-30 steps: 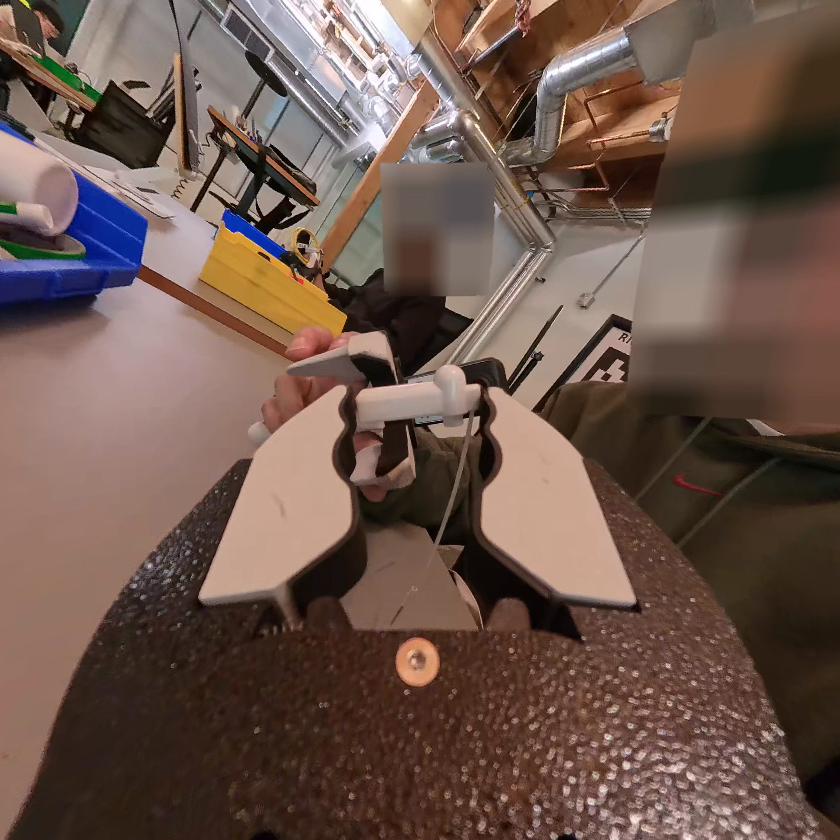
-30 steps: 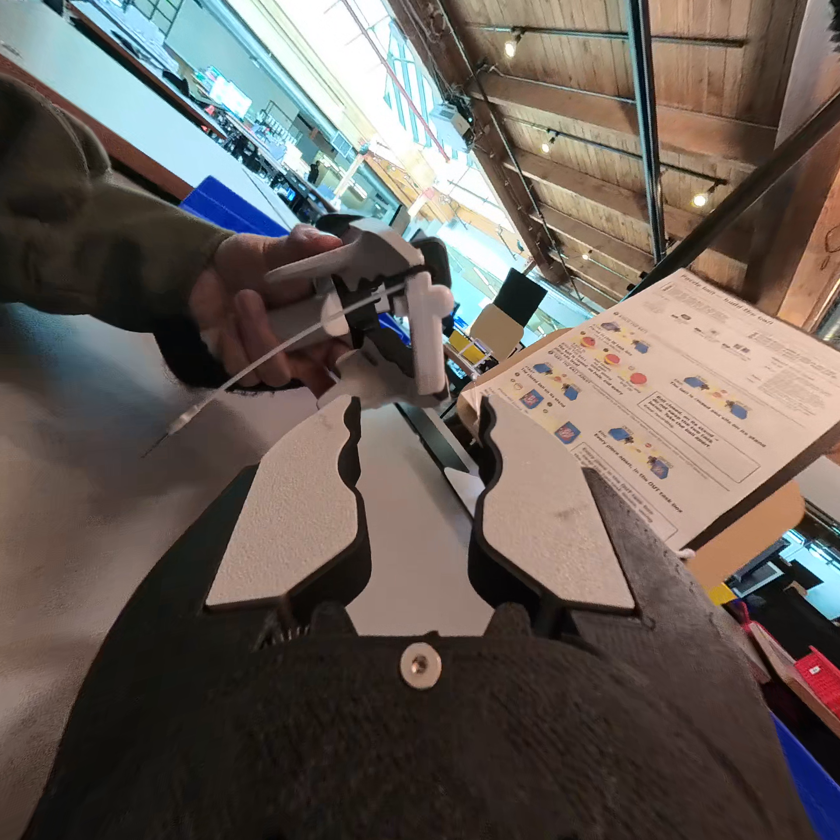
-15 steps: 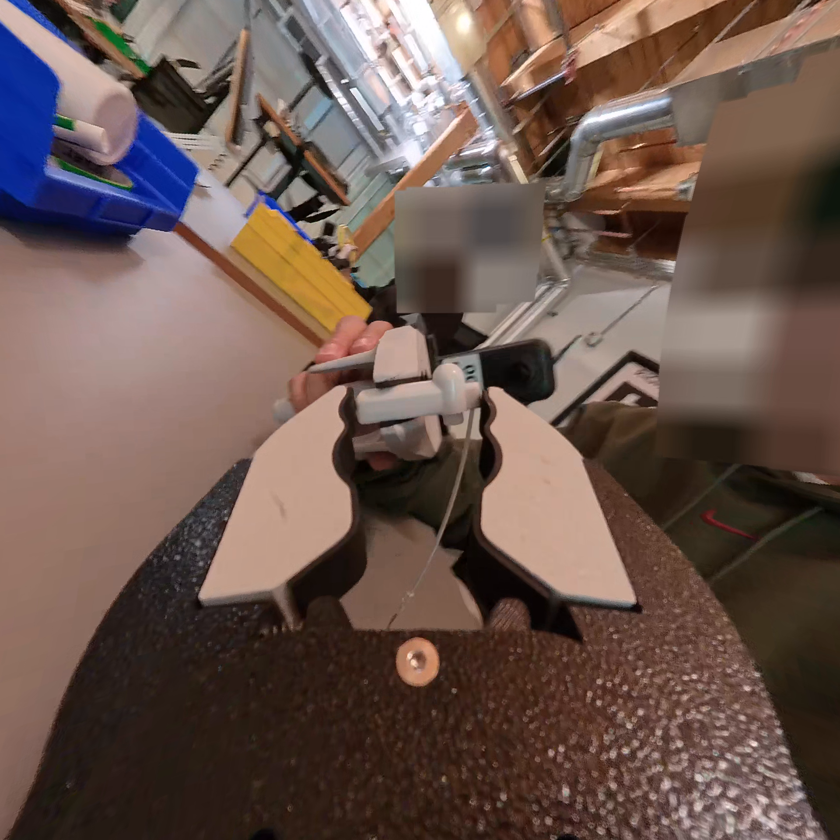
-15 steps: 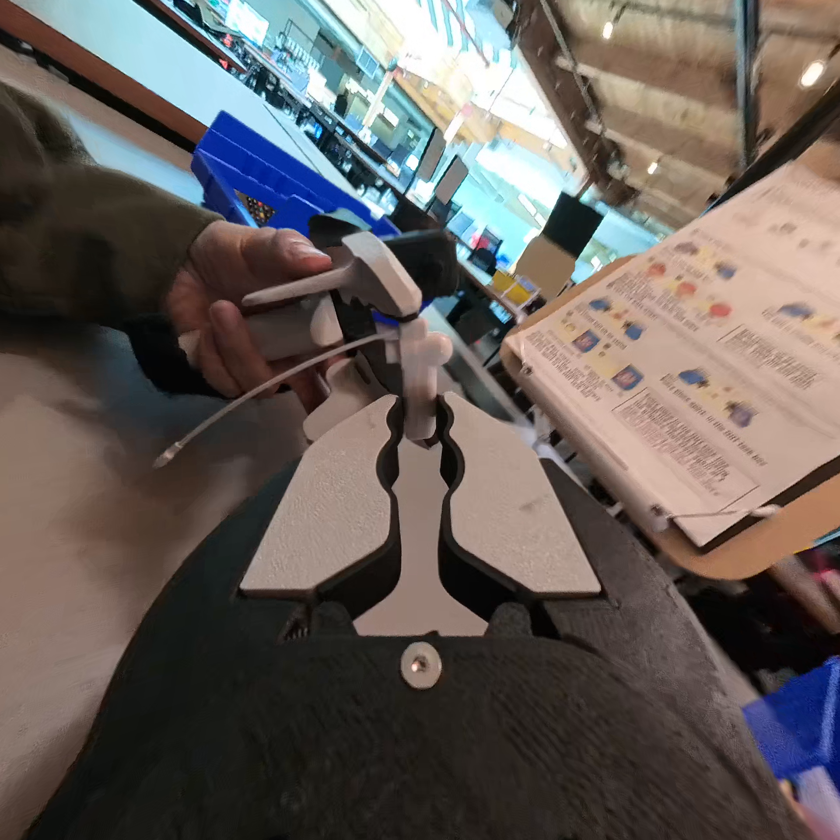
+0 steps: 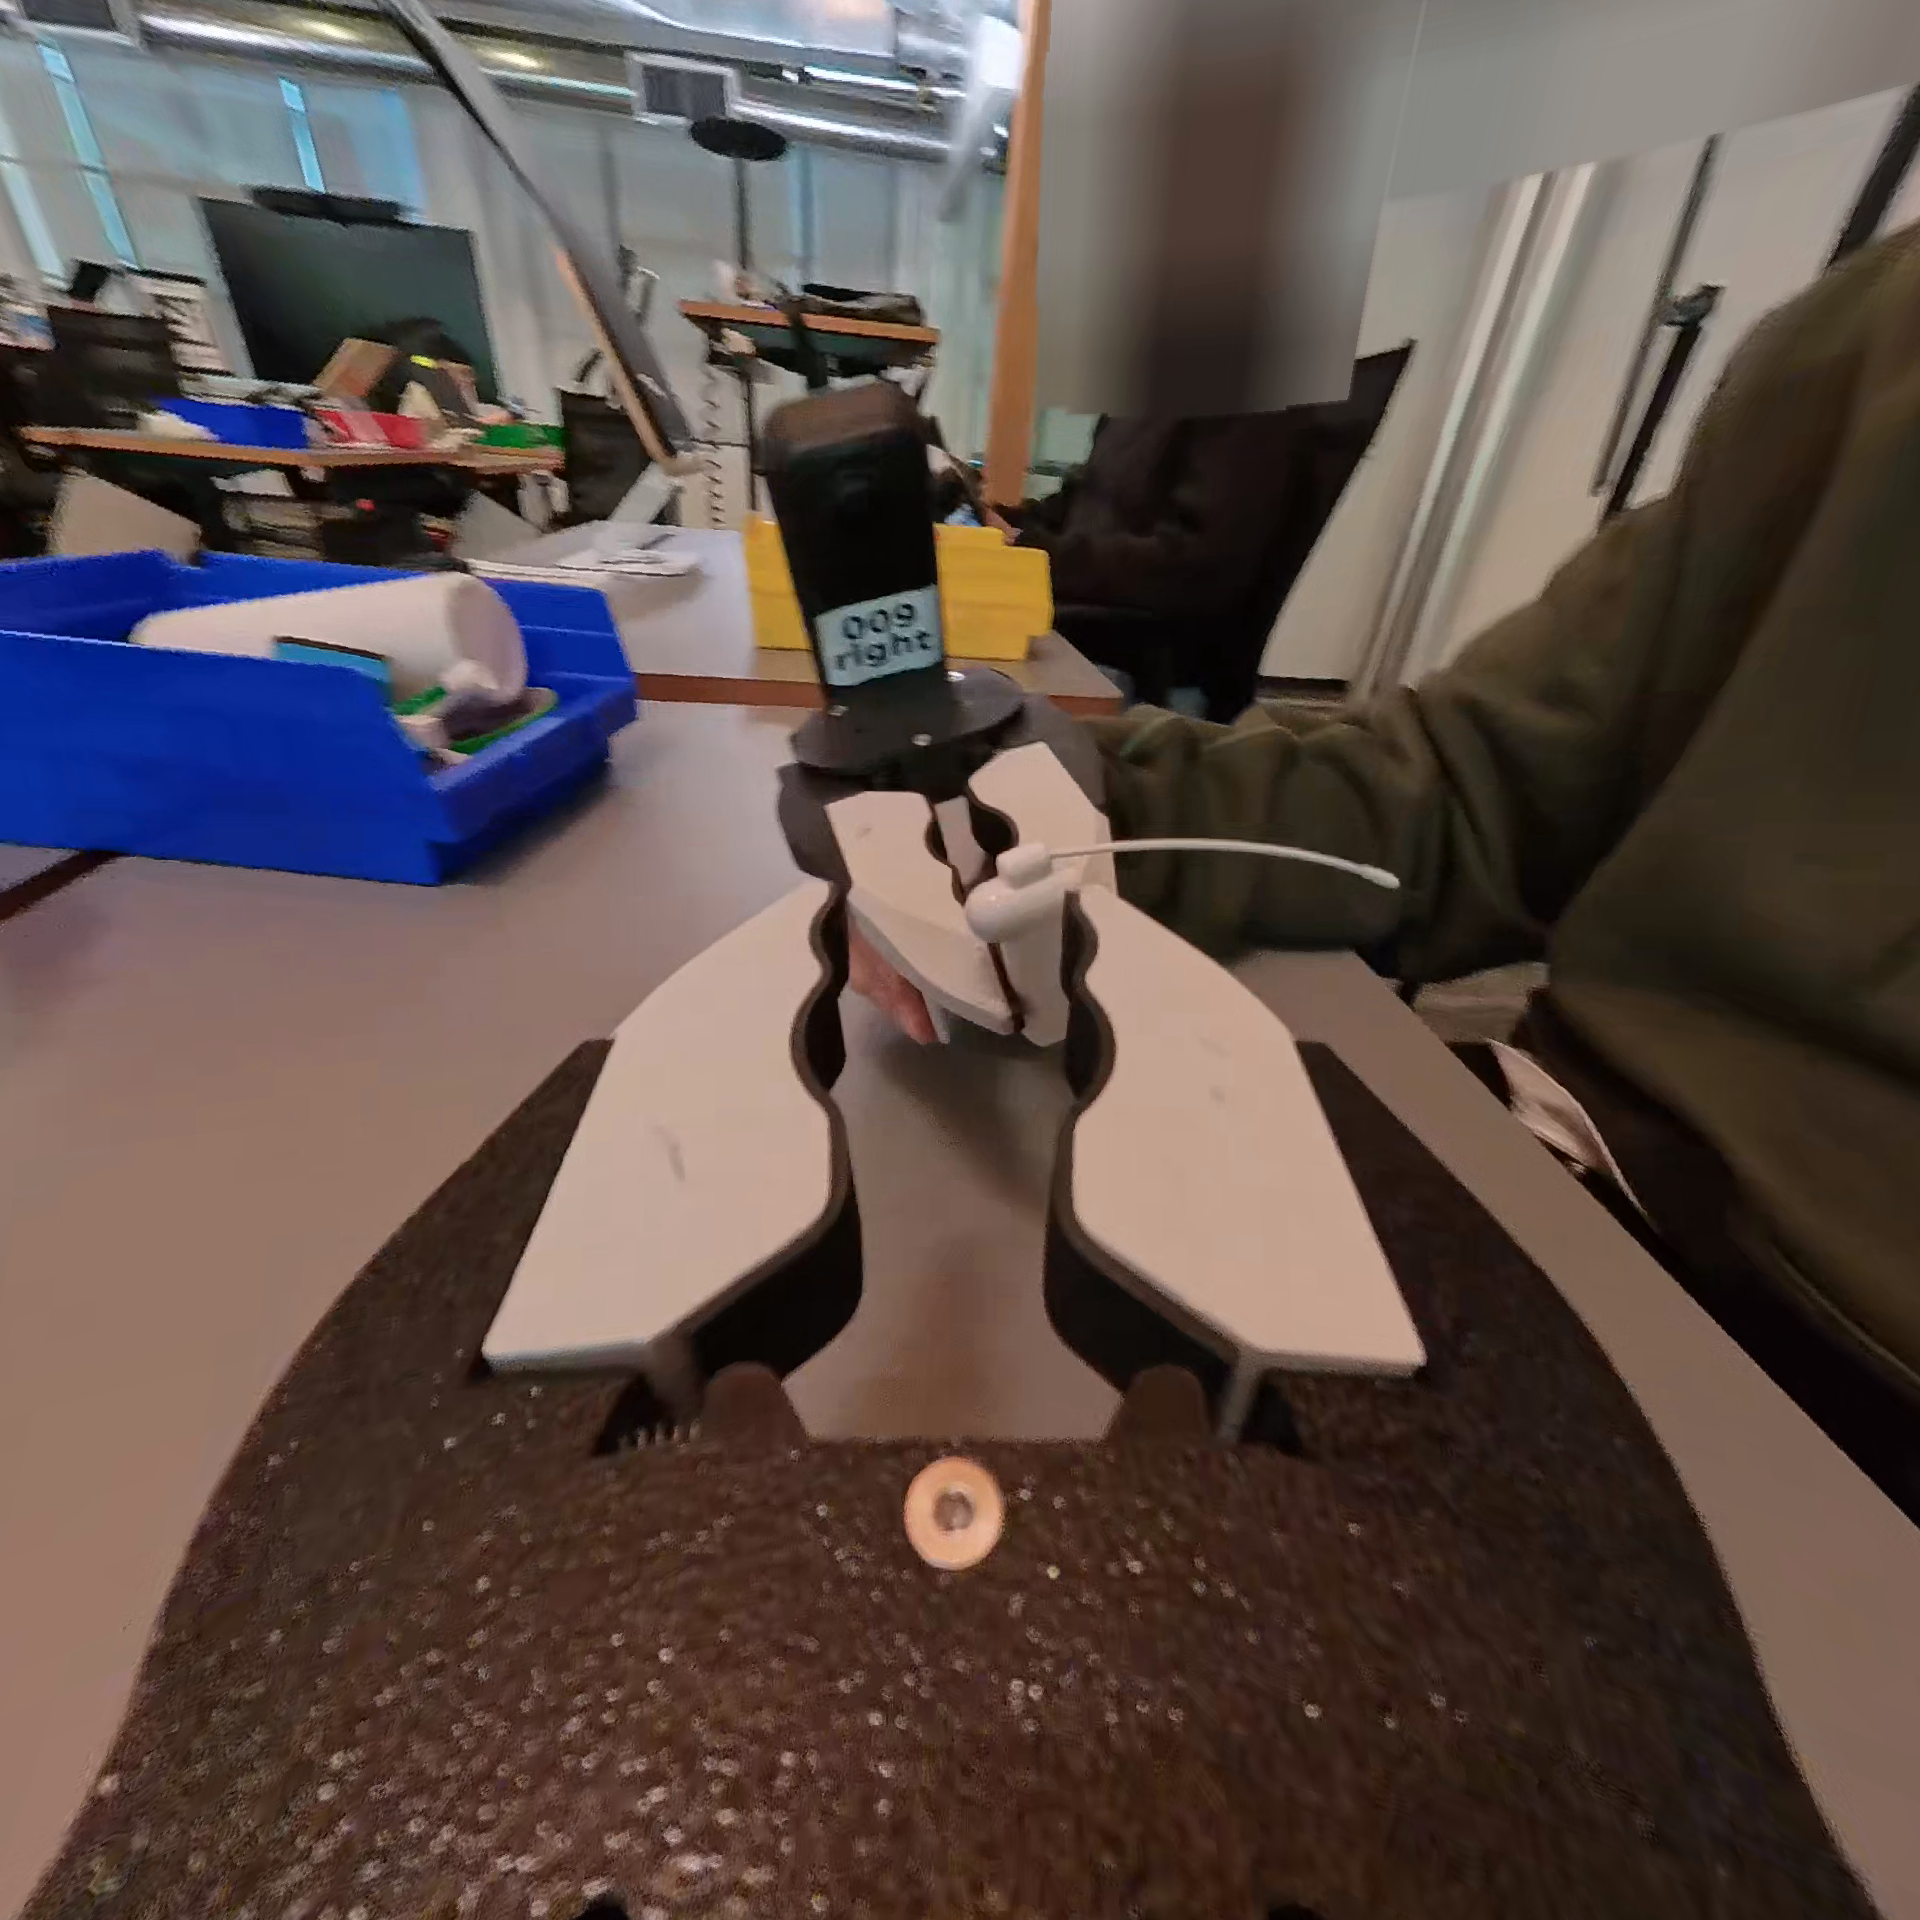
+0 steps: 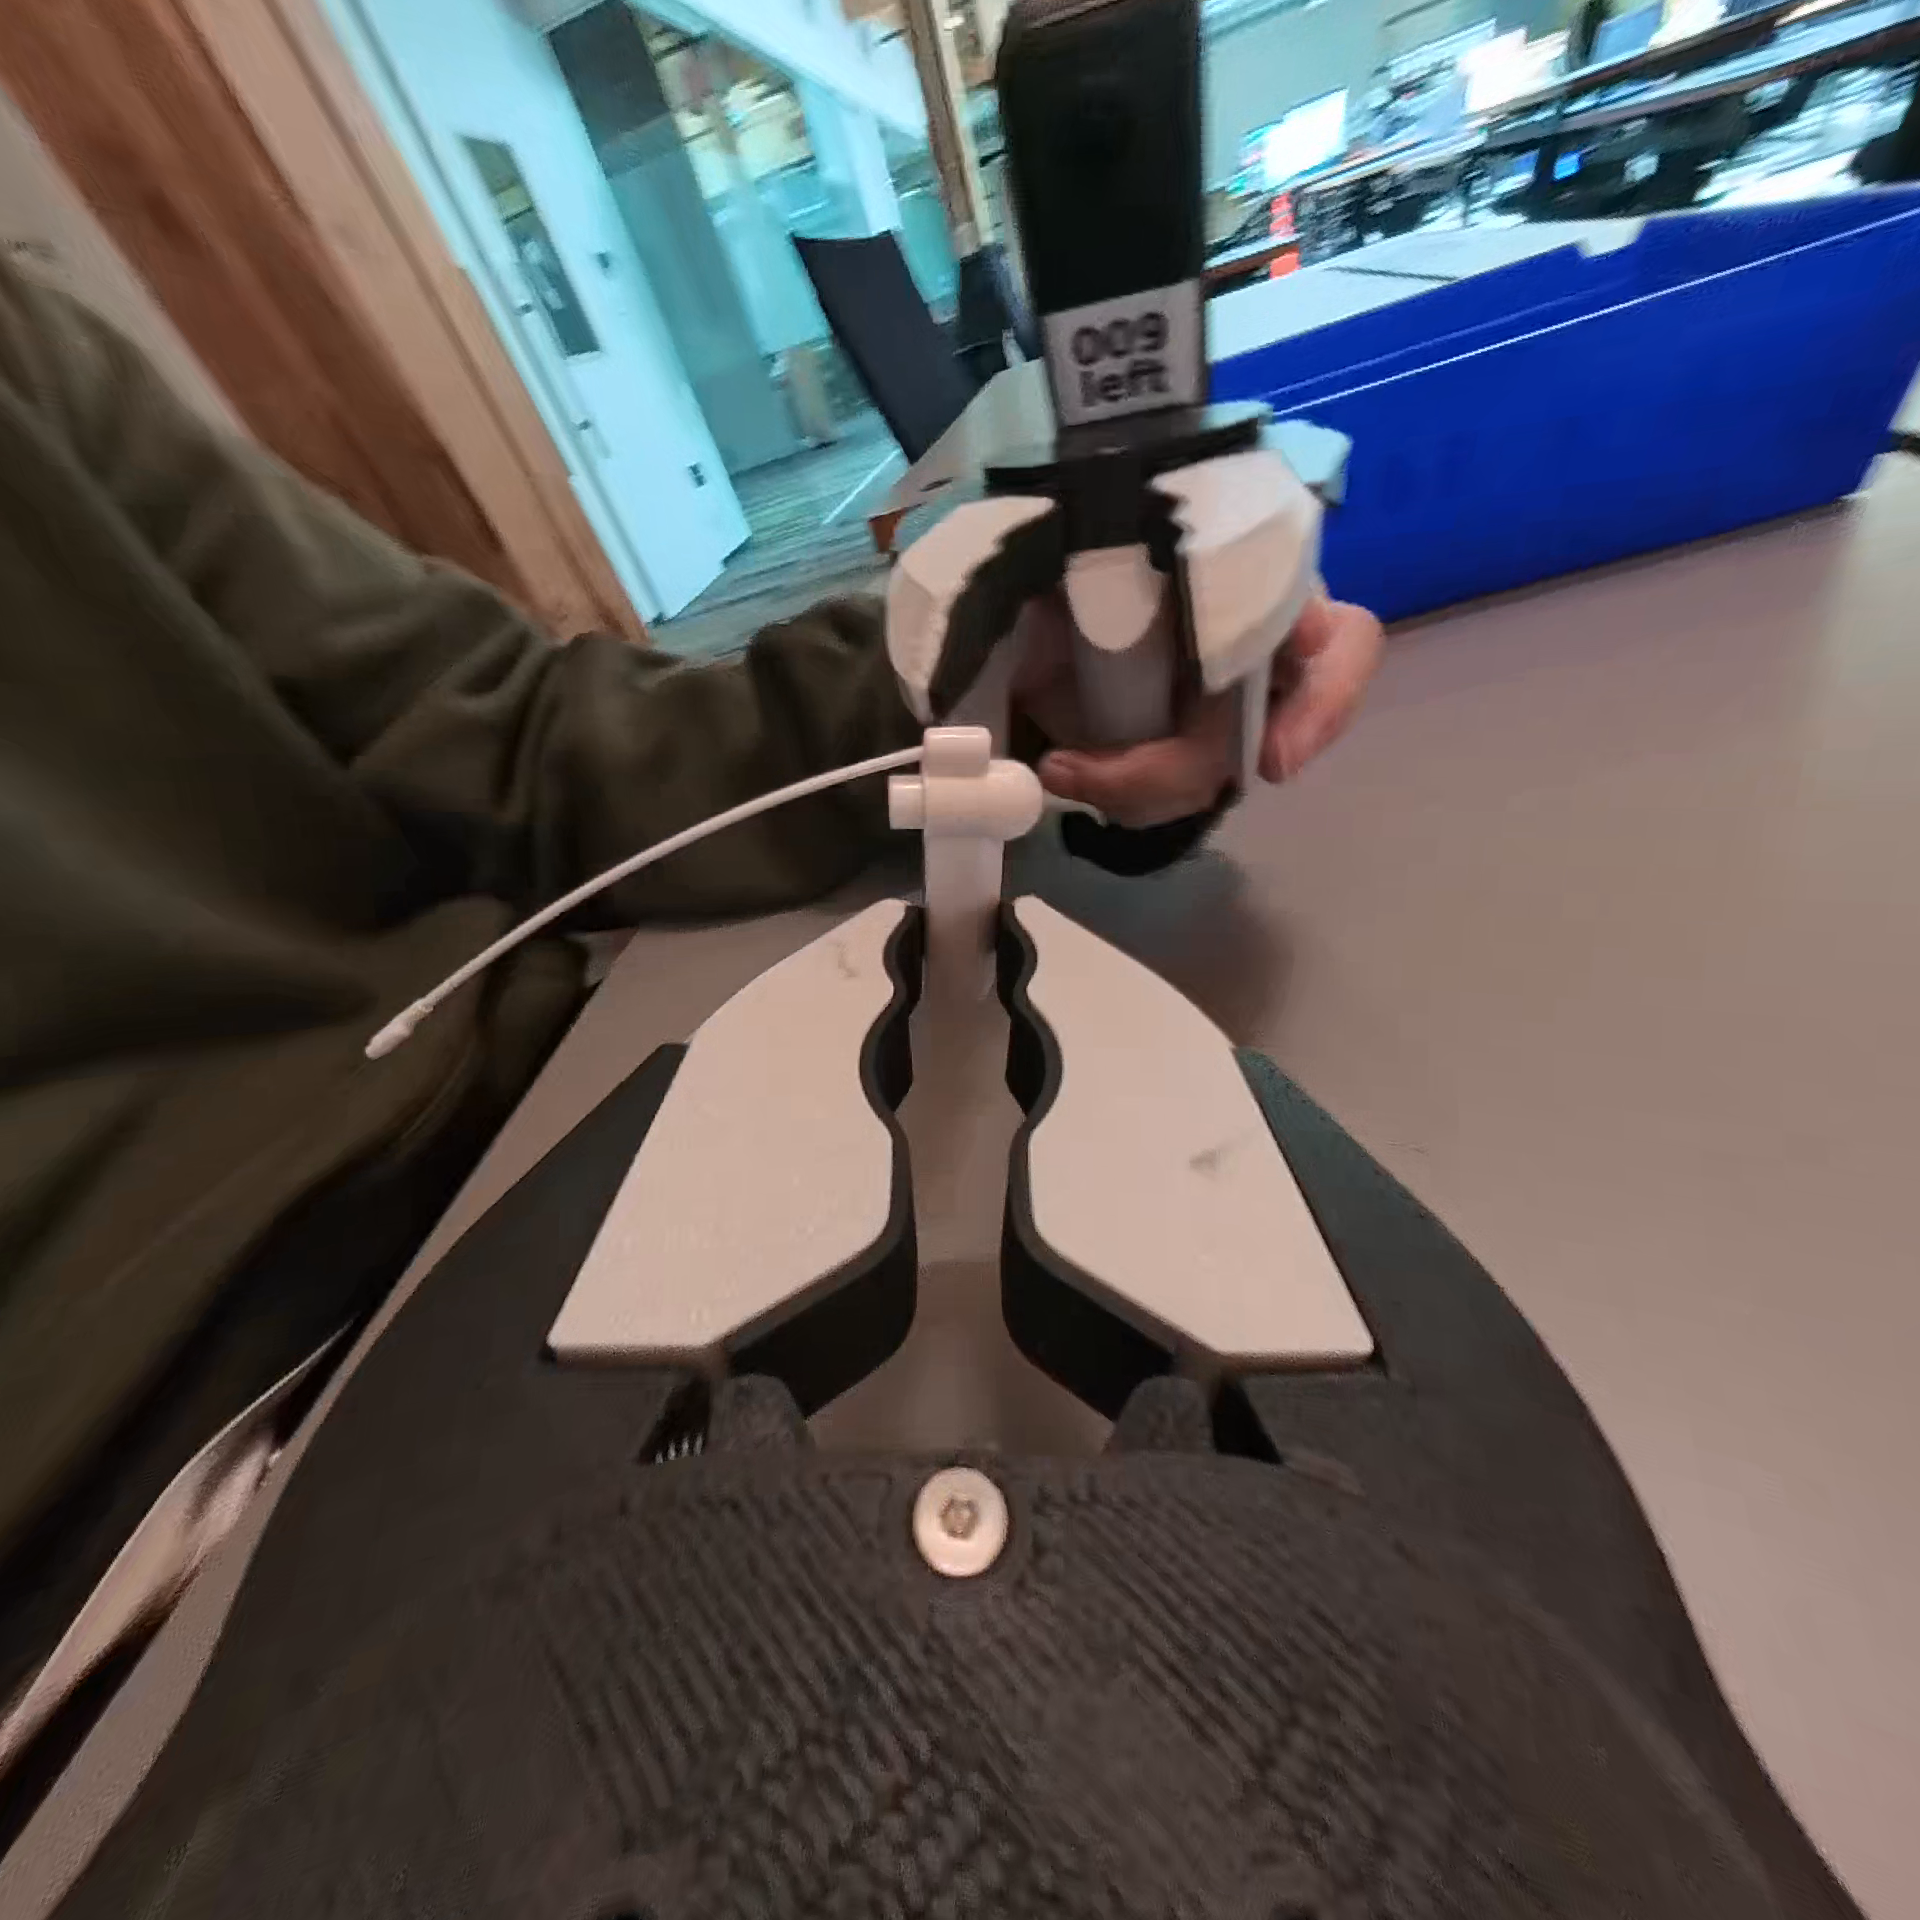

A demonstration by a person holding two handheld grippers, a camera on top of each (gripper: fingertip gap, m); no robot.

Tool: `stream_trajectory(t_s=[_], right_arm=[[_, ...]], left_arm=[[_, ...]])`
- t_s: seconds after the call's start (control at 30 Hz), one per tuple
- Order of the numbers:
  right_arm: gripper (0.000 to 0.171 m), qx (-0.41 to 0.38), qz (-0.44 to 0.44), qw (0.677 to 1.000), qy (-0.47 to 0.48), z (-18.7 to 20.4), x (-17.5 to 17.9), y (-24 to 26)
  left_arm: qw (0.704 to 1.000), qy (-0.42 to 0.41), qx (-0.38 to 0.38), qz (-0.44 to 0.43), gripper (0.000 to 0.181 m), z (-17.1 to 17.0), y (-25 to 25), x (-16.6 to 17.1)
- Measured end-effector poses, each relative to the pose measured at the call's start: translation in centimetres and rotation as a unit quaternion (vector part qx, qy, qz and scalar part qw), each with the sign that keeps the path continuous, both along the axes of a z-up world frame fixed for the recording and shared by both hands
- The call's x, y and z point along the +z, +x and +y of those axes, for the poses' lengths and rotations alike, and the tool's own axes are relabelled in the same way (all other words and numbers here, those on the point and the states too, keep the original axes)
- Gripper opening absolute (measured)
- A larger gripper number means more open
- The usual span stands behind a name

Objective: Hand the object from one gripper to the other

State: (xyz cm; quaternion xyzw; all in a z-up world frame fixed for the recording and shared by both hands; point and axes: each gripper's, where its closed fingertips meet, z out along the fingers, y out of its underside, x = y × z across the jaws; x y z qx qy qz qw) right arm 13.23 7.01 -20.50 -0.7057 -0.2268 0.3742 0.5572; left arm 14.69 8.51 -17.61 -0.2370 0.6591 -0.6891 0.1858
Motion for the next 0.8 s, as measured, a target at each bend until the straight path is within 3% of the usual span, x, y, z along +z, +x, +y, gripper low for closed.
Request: stream_trajectory(t_s=[0.17, 0.43, 0.57, 0.67, 0.8], right_arm=[[0.013, 0.062, 0.031, 0.998, -0.008, -0.9, 0.3, -1.9], [0.013, 0.073, 0.047, 0.996, -0.010, -1.1, 0.6, -2.1], [0.014, 0.014, 0.062, 0.998, 0.017, -0.1, 1.3, -0.5], [0.024, -0.089, 0.075, 0.991, 0.073, 1.3, 2.4, 2.2], [0.036, -0.242, -0.041, 0.959, 0.145, 2.8, 2.5, 5.5]], left_arm=[[0.995, -0.030, -0.092, 0.013, 0.027, -2.4, -1.5, -0.2], [0.992, -0.029, -0.118, 0.014, 0.019, -3.1, -1.8, -0.6], [0.999, -0.013, -0.046, -0.013, 0.017, -1.8, -0.3, 0.2], [0.997, -0.026, 0.068, -0.035, 0.015, 0.7, 1.8, 1.5], [0.981, -0.035, 0.186, -0.034, 0.014, 2.2, 3.9, 2.7]])
